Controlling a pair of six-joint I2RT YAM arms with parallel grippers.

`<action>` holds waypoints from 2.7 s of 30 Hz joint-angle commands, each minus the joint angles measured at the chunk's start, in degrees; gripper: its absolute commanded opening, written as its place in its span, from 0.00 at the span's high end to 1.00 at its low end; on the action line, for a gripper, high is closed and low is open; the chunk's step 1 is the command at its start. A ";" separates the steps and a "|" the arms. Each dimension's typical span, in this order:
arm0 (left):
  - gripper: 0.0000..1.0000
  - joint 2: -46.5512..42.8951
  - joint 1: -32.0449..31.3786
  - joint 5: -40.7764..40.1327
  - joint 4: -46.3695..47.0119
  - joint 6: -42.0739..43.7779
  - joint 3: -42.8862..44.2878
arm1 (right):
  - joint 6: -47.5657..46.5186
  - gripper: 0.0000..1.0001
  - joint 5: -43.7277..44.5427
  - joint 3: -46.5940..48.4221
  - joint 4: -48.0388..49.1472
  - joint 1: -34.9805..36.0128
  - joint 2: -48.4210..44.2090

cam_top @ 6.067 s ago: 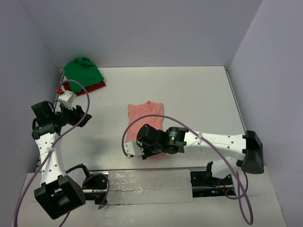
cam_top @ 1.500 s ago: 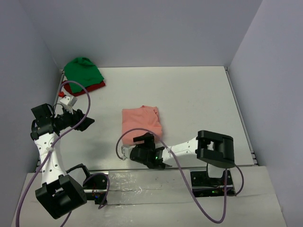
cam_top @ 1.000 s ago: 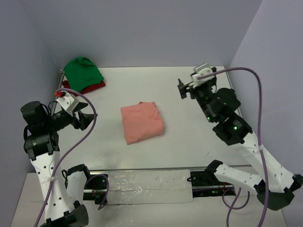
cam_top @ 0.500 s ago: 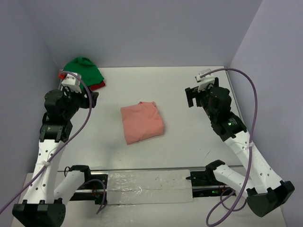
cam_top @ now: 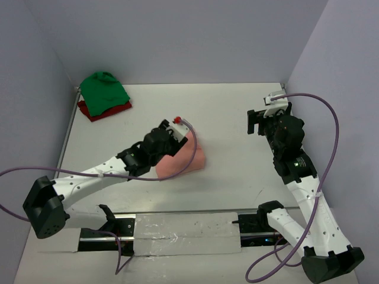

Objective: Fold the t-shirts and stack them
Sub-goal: Put the neatly folded tshirt into the corner of the board with the left arm

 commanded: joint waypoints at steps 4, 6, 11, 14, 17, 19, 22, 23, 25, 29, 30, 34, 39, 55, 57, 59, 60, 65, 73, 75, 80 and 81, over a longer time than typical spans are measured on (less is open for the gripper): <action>0.33 4.64 -6.29 1.57 -4.03 0.32 -4.08 | 0.55 0.08 -1.13 -0.13 1.78 -1.50 0.57; 0.33 6.57 -8.49 1.23 -6.23 -0.48 -4.61 | 0.64 0.08 -0.96 0.05 1.51 -1.41 1.10; 0.33 11.14 -13.84 1.14 -12.12 -1.01 -4.61 | 0.02 0.08 -0.61 -0.04 1.86 -1.50 2.07; 0.33 14.83 -17.00 1.23 -14.40 -1.44 -4.87 | -0.15 0.08 -0.34 -0.12 1.95 -1.50 2.33; 0.32 17.74 -19.03 2.11 -17.04 -2.68 -3.56 | -0.24 0.08 -0.08 -0.21 2.13 -1.59 2.60; 0.32 19.49 -19.39 1.41 -17.57 -3.03 -3.03 | -0.24 0.08 -0.08 -0.21 2.04 -1.50 2.25; 0.32 21.95 -19.39 0.18 -16.70 -3.38 -3.20 | -0.24 0.08 -0.78 -0.47 2.04 -1.59 1.37; 0.32 22.48 -19.39 -0.43 -16.09 -3.21 -3.20 | -0.24 0.08 -0.96 -0.48 1.95 -1.68 1.28; 0.31 24.06 -19.39 -2.98 -14.94 -2.94 -3.12 | -0.07 0.08 -1.40 -0.56 1.95 -1.76 0.93; 0.30 27.05 -19.39 -6.67 -10.82 -1.98 -3.29 | 0.20 0.08 -2.63 -0.21 1.51 -1.85 0.58; 0.29 28.45 -19.39 -9.03 -9.50 -1.19 -3.38 | 0.28 0.08 -2.98 -0.13 1.34 -1.85 0.49; 0.28 33.20 -19.04 -11.86 -3.88 0.92 -5.66 | 0.37 0.08 -3.77 0.05 1.16 -1.94 0.23; 0.31 40.75 -16.15 -13.53 0.26 0.84 -5.32 | 0.46 0.08 -4.39 0.23 0.98 -1.94 -0.57; 0.26 34.18 -17.53 -28.12 2.36 5.66 -6.71 | -0.60 0.08 -5.79 0.23 1.42 -1.85 0.31; 0.26 32.52 -18.77 -28.30 3.25 6.54 -7.77 | -0.60 0.08 -5.88 0.31 1.42 -1.85 0.58; 0.26 31.37 -19.83 -28.56 4.74 7.34 -9.53 | -0.68 0.08 -6.05 0.40 1.42 -1.85 0.67; 0.26 30.76 -20.18 -29.00 6.32 8.47 -9.79 | -0.68 0.08 -6.06 0.40 1.42 -1.94 0.67; 0.25 32.59 -20.54 -32.34 10.99 12.35 -9.89 | -0.42 0.08 -6.32 0.66 1.25 -1.85 0.67; 0.24 40.67 -19.75 -33.05 23.73 19.55 -11.29 | -0.50 0.08 -7.02 0.40 1.33 -1.85 -0.21; 0.23 41.21 -18.78 -32.17 25.22 20.35 -11.12 | -0.42 0.08 -7.20 0.40 1.34 -1.85 -0.13; 0.23 45.06 -15.88 -30.50 30.58 24.21 -9.10 | -0.51 0.08 -7.37 0.58 1.25 -1.76 0.75; 0.23 45.69 -14.75 -29.54 30.85 24.30 -7.79 | -0.51 0.08 -7.37 0.67 1.16 -1.85 0.93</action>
